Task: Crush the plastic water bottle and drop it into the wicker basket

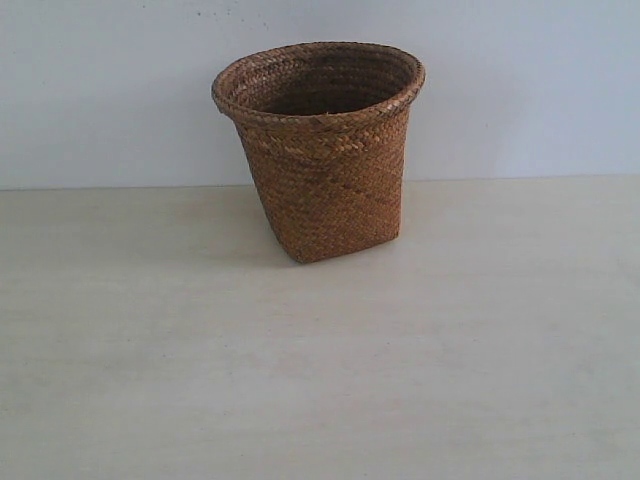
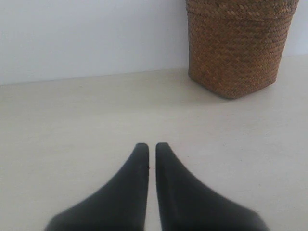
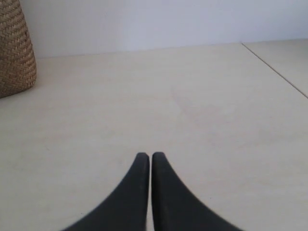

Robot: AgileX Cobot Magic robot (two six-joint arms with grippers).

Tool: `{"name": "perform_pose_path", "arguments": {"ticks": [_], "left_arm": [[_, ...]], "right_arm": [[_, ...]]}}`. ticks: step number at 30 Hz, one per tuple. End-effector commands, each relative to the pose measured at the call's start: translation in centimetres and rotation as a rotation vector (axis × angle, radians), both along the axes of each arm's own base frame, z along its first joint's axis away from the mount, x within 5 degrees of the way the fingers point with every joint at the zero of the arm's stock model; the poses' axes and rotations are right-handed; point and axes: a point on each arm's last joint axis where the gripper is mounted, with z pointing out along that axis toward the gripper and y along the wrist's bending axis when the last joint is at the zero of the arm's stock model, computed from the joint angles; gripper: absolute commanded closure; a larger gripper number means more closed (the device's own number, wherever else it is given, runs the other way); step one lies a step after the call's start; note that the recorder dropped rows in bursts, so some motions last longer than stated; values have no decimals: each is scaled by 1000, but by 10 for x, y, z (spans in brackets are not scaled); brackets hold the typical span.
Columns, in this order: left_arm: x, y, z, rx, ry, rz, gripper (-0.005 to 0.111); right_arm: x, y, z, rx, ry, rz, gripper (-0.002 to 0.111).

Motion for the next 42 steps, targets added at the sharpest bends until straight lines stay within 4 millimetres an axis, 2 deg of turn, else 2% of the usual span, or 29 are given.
{"name": "perform_pose_path", "arguments": {"ticks": [1, 6, 42], "left_arm": [[0, 0, -1, 0, -4, 3, 102], [0, 0, -1, 0, -3, 3, 102], [0, 0, -1, 0, -5, 3, 102]], "right_arm": [[0, 0, 0, -17, 0, -3, 108], [0, 3, 0, -47, 3, 65, 108], [0, 3, -1, -39, 8, 60, 108]]}}
